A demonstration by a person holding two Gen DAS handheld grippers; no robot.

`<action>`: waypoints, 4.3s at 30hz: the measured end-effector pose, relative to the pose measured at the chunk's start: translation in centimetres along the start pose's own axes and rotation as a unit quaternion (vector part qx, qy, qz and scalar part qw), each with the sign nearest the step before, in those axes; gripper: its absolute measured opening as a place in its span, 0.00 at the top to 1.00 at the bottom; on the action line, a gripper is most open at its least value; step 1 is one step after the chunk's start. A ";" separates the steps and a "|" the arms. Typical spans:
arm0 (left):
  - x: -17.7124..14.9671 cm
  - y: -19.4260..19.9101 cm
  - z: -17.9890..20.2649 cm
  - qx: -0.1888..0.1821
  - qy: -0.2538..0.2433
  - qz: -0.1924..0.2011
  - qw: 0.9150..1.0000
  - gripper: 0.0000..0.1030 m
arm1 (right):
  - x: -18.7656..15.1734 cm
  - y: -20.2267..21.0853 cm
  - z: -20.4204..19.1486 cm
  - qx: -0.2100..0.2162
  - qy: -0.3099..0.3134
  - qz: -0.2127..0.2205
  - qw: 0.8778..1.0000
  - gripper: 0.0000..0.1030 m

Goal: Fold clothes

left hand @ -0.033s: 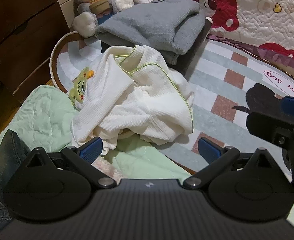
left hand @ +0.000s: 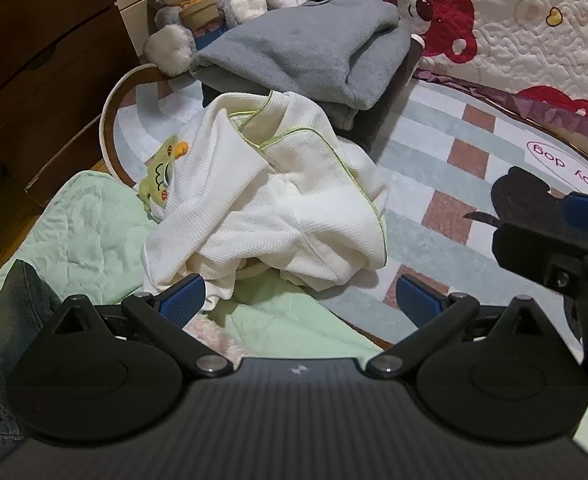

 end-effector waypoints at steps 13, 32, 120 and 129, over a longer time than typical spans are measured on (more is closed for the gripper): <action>0.5 0.5 0.3 -0.008 -0.002 0.009 1.000 0.00 | -0.1 -0.1 0.1 0.000 -0.011 -0.006 1.000 0.31; 0.2 0.3 0.3 -0.008 -0.005 0.005 1.000 0.00 | -0.2 -0.1 0.2 -0.004 -0.013 -0.008 1.000 0.31; 6.5 -16.9 -18.3 -0.116 0.146 -0.101 0.977 0.08 | -1.2 -21.1 3.4 0.105 -0.046 -0.134 0.984 0.18; 6.9 -19.1 -17.9 -0.150 0.205 -0.093 0.963 0.06 | -3.1 -21.1 3.6 0.107 -0.058 -0.125 0.985 0.18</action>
Point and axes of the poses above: each gripper's, at about its wrist camera, not at the fingertips, and y roughly against the way its jaws point, z to its right, x to its top, the point moved 7 cm from there along -y, roughly the way its jaws point, and after that the axes turned 4 degrees about -x, right-handed, at the moved point
